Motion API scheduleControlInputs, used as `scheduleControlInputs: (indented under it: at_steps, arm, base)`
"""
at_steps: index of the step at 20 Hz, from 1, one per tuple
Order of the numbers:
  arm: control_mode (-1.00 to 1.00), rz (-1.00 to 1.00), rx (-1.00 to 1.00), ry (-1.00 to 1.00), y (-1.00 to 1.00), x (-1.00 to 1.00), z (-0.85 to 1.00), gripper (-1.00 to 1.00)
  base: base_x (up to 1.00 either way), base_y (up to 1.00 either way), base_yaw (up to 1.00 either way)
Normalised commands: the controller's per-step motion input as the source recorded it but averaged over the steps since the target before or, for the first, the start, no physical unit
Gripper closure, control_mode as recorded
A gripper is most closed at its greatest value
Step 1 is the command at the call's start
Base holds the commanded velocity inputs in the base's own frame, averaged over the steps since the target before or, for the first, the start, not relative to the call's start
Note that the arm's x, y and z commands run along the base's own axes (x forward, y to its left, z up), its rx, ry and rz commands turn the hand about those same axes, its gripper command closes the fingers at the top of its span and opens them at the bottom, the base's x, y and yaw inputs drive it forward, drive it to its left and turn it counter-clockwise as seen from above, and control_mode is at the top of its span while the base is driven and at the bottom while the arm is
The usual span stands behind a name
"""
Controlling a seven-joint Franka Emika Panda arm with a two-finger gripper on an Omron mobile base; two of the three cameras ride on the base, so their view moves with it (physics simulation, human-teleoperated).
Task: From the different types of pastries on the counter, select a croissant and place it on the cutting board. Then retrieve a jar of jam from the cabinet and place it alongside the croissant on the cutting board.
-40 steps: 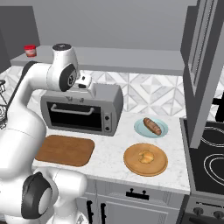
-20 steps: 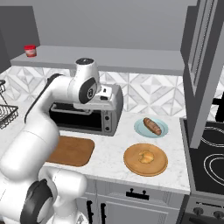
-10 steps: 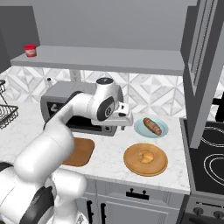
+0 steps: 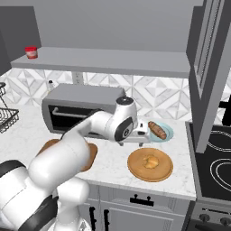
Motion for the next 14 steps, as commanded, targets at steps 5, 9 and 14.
scheduleControlInputs:
  at_steps: [5, 9, 14]
  arm:
    - [-1.00, 0.00, 0.00, 0.00, -0.34, 0.01, -0.24, -1.00]
    - [-1.00, 0.00, 0.00, 0.00, -0.35, 0.02, -0.15, -1.00]
    - [-1.00, 0.00, 0.00, 0.00, -0.31, 0.00, -0.23, -1.00]
  base:
    - [0.00, 0.00, 0.00]
    - [0.00, 0.00, 0.00]
    - [0.00, 0.00, 0.00]
